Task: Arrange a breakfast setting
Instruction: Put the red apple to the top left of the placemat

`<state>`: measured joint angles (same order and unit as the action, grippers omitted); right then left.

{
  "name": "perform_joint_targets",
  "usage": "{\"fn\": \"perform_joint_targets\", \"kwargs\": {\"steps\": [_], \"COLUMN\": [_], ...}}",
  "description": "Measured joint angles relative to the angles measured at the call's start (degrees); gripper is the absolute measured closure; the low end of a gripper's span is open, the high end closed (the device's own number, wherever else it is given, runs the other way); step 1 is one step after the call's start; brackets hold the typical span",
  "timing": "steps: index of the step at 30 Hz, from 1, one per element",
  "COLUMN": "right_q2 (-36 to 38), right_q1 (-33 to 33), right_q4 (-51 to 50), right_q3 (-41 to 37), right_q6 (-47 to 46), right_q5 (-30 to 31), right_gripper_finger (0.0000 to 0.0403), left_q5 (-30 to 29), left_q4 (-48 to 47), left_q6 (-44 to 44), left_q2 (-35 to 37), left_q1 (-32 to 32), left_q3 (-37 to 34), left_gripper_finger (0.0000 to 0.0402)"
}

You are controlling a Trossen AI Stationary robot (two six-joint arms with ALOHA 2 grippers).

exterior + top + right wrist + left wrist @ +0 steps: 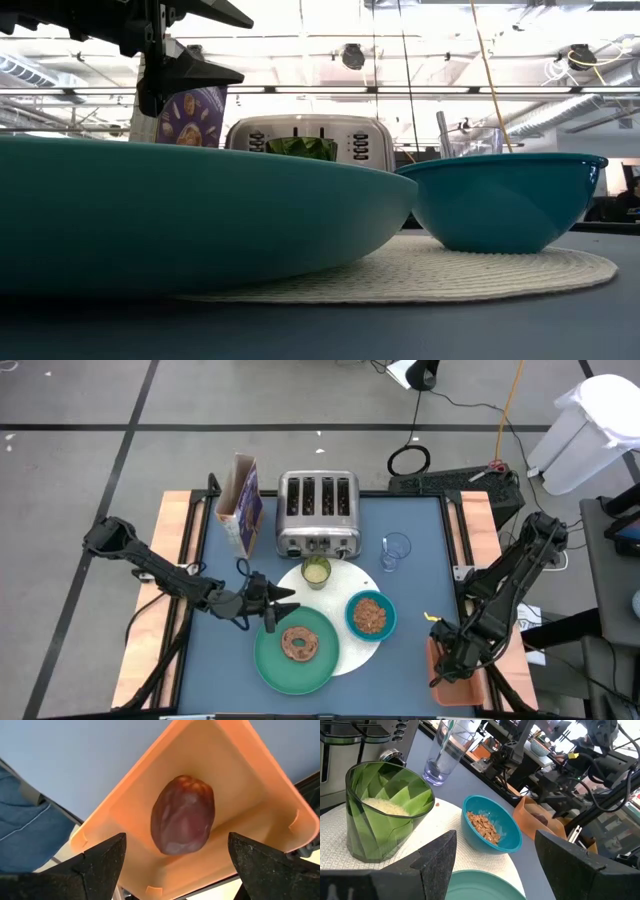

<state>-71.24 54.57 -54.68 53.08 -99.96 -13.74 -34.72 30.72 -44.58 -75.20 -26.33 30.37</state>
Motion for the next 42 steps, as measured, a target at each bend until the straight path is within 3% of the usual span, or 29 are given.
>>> {"fn": "perform_joint_targets", "kwargs": {"steps": [11, 35, 42], "right_q2": [-0.6, -10.67, -10.89], "right_q1": [0.95, 2.99, 2.99], "right_q4": [-0.43, 2.26, 4.52], "right_q3": [0.0, -0.02, -0.02], "right_q6": [-0.18, -1.14, 5.41], "right_q5": [0.17, 0.15, 0.15], "right_gripper_finger": [0.0064, 0.0064, 0.0064], "left_q5": [0.0, 0.0, 0.02], "left_q4": [0.0, -0.02, -0.02], "left_q6": [0.04, 1.16, 1.14], "left_q2": [0.0, -0.02, -0.02], "left_q1": [0.0, 0.0, 0.0], "left_q3": [0.0, 0.0, 0.0], "left_gripper_finger": [0.0128, 0.0128, 0.0128]}}
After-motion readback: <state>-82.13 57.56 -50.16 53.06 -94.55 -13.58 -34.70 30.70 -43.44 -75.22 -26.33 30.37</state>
